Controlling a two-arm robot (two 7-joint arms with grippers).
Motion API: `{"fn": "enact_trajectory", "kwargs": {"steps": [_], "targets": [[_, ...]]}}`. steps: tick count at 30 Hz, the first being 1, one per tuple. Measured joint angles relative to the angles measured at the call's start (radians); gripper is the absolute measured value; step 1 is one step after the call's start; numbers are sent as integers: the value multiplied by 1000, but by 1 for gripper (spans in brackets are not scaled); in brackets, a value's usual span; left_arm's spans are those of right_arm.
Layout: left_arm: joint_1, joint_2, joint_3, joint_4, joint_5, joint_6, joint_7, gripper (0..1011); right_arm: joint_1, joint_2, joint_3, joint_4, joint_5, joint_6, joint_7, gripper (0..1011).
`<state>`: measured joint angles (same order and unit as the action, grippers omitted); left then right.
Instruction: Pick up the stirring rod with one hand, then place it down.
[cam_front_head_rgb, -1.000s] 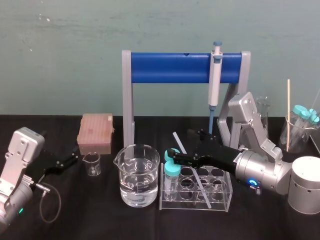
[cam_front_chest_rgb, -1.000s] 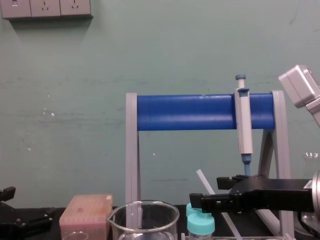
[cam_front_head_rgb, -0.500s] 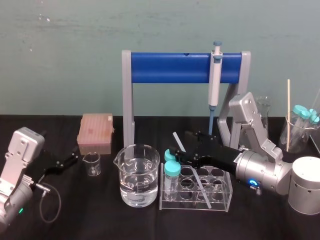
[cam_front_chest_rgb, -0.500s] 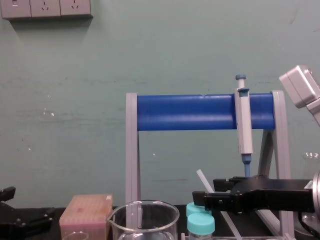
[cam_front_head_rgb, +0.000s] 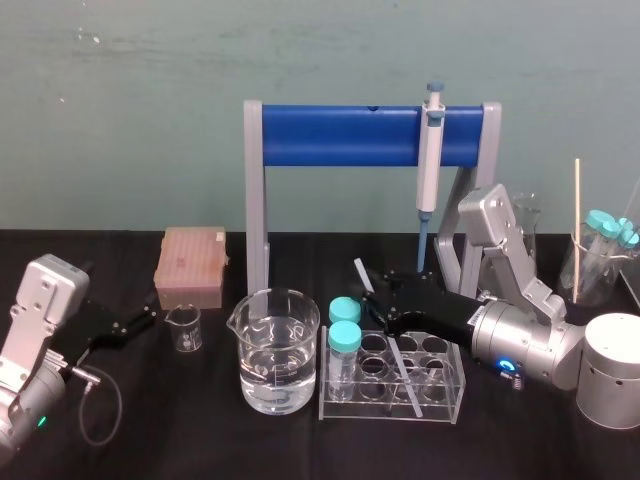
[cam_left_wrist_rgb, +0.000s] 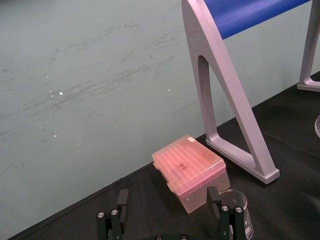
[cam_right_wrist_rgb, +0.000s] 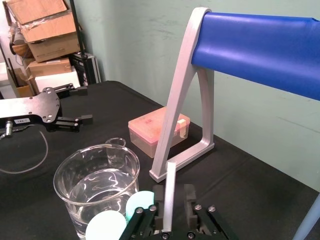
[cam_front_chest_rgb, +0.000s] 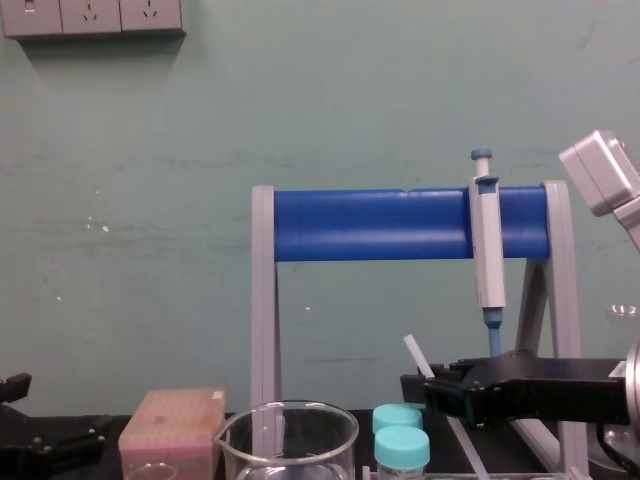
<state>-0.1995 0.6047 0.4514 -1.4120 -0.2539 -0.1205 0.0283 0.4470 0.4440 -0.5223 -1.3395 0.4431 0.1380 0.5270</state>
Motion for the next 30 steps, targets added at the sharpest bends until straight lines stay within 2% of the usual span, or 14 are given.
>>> {"fn": "enact_trajectory", "kwargs": {"steps": [2,4,5,7,14,18,21,22,25,27,28,30], "targets": [[0,0,0,0,0,0,0,1000,0,0,0,0,0,0,0,224],[0,0,0,0,0,0,0,1000,0,0,0,0,0,0,0,190],[0,0,0,0,0,0,0,1000,0,0,0,0,0,0,0,127],[0,0,0,0,0,0,0,1000,0,0,0,0,0,0,0,94],[0,0,0,0,0,0,0,1000,-3,-1,4,-1,0,-3,0,73],[0,0,0,0,0,0,0,1000,-13,-8,18,-5,5,-34,1,74],[0,0,0,0,0,0,0,1000,-30,-17,37,-7,19,-84,2,73],[0,0,0,0,0,0,0,1000,-39,-22,47,-8,26,-121,8,73],[0,0,0,0,0,0,0,1000,-56,-28,61,-10,30,-186,19,73],[0,0,0,0,0,0,0,1000,-84,-31,83,-22,31,-272,26,73],[0,0,0,0,0,0,0,1000,-84,-31,83,-22,31,-272,26,73],[0,0,0,0,0,0,0,1000,-105,-34,103,-35,37,-322,30,73]]}}
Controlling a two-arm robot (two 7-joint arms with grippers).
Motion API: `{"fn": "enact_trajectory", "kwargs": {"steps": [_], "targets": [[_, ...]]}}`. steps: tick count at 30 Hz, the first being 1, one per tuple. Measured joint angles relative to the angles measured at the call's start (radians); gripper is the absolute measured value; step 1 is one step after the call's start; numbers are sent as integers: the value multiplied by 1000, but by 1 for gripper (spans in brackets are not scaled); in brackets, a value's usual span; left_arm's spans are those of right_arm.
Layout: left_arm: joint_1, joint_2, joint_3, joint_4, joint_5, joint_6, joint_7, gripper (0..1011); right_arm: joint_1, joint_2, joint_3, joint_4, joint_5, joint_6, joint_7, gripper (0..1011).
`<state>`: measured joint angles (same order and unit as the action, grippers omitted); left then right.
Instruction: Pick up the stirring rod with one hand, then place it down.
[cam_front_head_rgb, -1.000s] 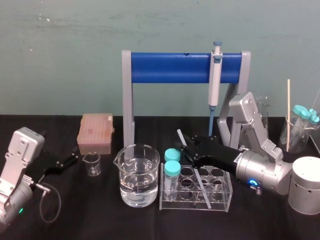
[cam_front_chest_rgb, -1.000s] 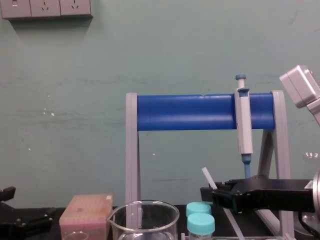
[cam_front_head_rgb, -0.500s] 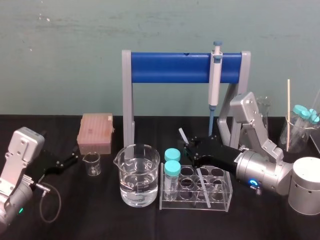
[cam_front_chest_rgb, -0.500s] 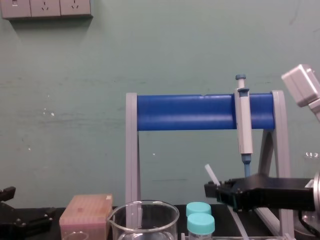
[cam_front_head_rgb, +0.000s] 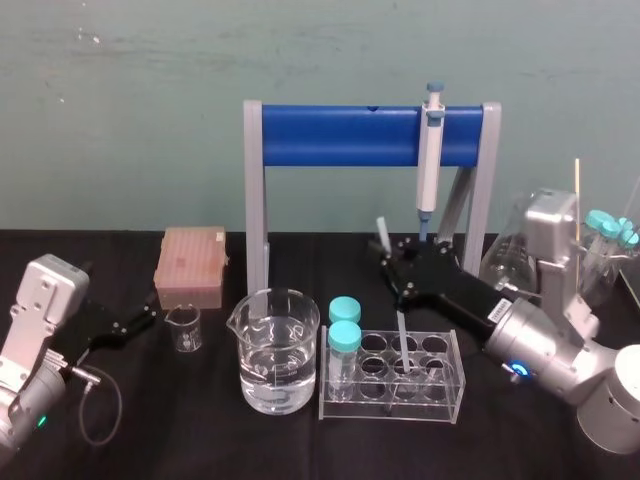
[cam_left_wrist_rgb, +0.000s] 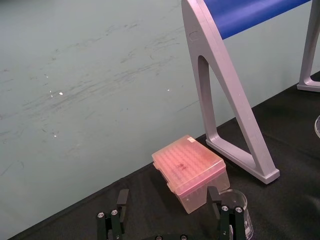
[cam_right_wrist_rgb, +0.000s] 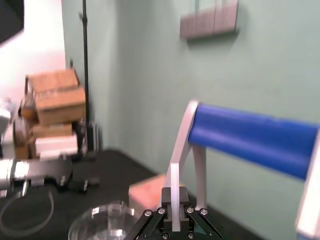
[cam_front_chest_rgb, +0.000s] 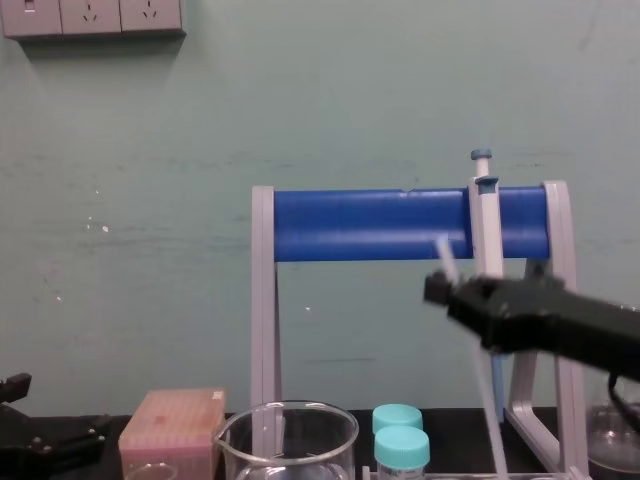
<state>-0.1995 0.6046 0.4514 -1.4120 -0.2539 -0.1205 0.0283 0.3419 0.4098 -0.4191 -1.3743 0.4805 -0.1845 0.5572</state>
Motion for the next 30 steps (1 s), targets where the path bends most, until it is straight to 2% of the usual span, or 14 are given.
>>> {"fn": "enact_trajectory", "kwargs": {"steps": [1,2,4,5,8,10,16,30], "targets": [[0,0,0,0,0,0,0,1000,-14,-3,16,-12,7,-33,1,73],[0,0,0,0,0,0,0,1000,-14,-3,16,-12,7,-33,1,73],[0,0,0,0,0,0,0,1000,-35,-10,49,-38,26,-90,9,73],[0,0,0,0,0,0,0,1000,-35,-10,49,-38,26,-90,9,73],[0,0,0,0,0,0,0,1000,-49,-17,85,-75,67,-116,28,73],[0,0,0,0,0,0,0,1000,-52,-19,109,-104,103,-116,43,73],[0,0,0,0,0,0,0,1000,-47,-19,141,-141,145,-119,54,73],[0,0,0,0,0,0,0,1000,-36,-13,156,-154,159,-130,67,73]]}}
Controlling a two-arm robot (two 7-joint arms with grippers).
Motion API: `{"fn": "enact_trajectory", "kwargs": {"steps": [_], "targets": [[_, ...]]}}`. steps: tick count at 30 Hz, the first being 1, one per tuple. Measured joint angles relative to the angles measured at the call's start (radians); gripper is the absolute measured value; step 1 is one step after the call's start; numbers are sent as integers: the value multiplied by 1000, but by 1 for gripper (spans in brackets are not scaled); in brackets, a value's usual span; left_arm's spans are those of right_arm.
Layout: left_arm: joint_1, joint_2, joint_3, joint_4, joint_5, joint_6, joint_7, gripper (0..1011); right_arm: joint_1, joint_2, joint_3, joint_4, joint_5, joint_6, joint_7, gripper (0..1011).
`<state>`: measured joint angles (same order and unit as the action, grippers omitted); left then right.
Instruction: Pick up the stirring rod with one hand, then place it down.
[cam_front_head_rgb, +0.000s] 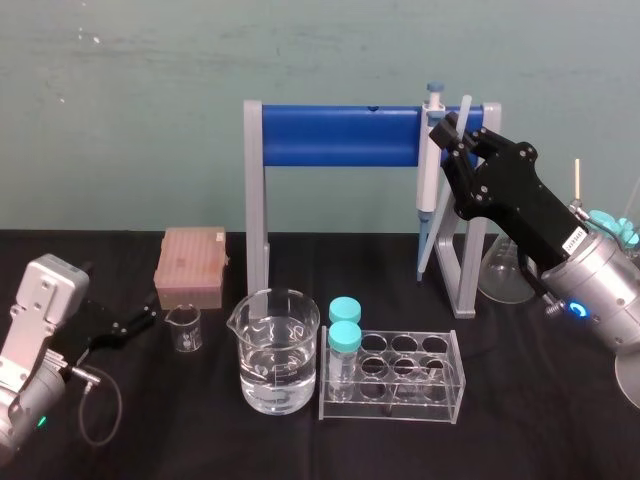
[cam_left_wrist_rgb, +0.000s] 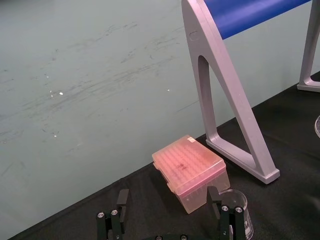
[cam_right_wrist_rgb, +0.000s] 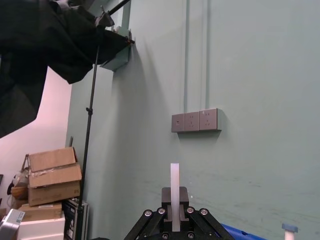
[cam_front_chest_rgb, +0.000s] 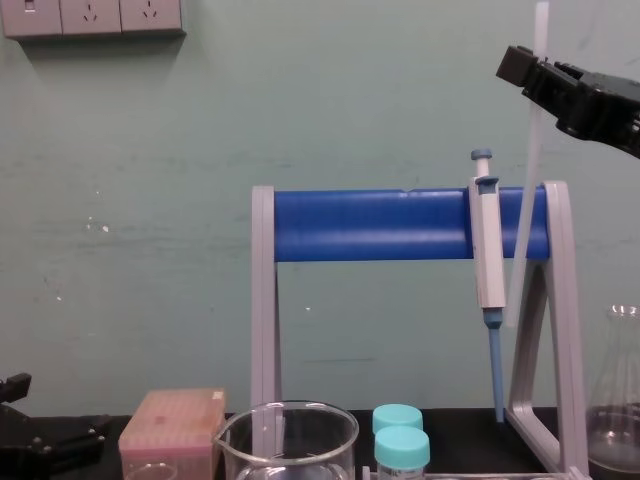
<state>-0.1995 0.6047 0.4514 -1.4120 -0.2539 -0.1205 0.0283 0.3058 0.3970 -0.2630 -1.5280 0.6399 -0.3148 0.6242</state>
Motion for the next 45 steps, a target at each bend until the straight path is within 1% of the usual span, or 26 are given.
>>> {"fn": "enact_trajectory", "kwargs": {"steps": [25,45], "targets": [[0,0,0,0,0,0,0,1000,-18,12,-1,-16,-5,3,0,73],[0,0,0,0,0,0,0,1000,-27,14,-2,-26,-7,4,-4,73]]}}
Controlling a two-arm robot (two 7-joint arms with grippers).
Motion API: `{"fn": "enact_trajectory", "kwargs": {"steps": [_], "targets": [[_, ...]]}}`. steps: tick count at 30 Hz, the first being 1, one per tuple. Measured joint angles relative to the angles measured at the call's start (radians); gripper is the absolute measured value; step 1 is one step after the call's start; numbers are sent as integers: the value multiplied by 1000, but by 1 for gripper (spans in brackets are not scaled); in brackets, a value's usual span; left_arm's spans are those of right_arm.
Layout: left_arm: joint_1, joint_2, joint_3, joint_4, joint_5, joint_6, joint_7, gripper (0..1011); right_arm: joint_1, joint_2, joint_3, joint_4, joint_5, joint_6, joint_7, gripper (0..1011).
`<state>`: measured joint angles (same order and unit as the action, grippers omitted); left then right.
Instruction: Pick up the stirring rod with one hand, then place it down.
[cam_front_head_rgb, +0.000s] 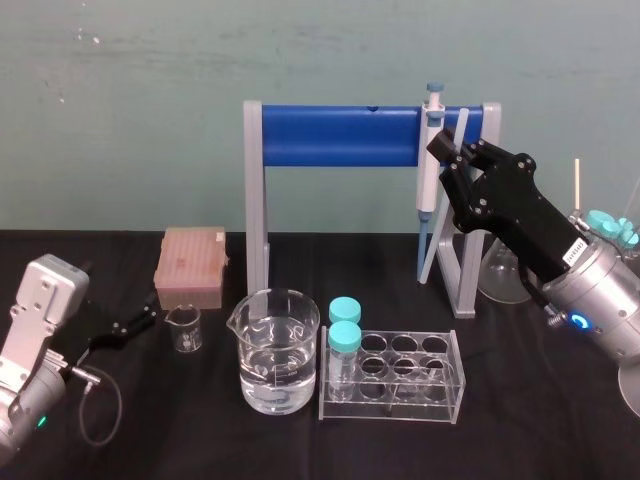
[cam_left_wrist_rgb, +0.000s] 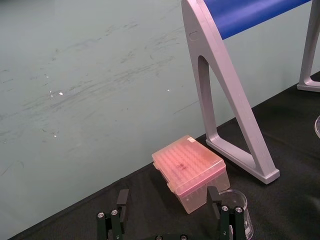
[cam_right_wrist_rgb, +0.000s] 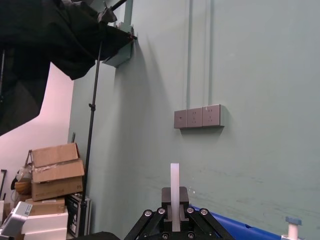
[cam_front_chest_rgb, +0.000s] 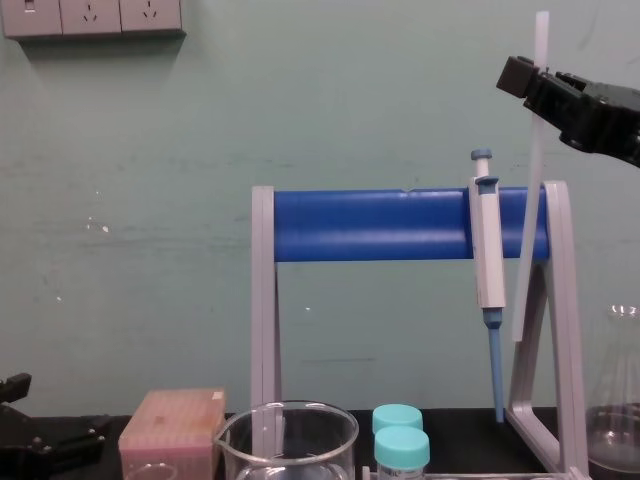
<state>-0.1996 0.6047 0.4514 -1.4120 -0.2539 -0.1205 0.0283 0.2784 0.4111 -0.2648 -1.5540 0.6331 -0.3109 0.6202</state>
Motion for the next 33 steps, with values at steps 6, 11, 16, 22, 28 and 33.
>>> {"fn": "enact_trajectory", "kwargs": {"steps": [6,11,16,22,28,33], "targets": [[0,0,0,0,0,0,0,1000,1,-1,-1,1,-4,0,-2,73],[0,0,0,0,0,0,0,1000,1,-3,-2,3,-5,0,-3,73],[0,0,0,0,0,0,0,1000,2,-4,-4,3,-6,0,-4,72],[0,0,0,0,0,0,0,1000,5,-6,-6,8,-7,2,-4,73],[0,0,0,0,0,0,0,1000,7,-6,-7,11,-7,3,-4,73],[0,0,0,0,0,0,0,1000,8,-6,-8,14,-7,4,-3,73]]}}
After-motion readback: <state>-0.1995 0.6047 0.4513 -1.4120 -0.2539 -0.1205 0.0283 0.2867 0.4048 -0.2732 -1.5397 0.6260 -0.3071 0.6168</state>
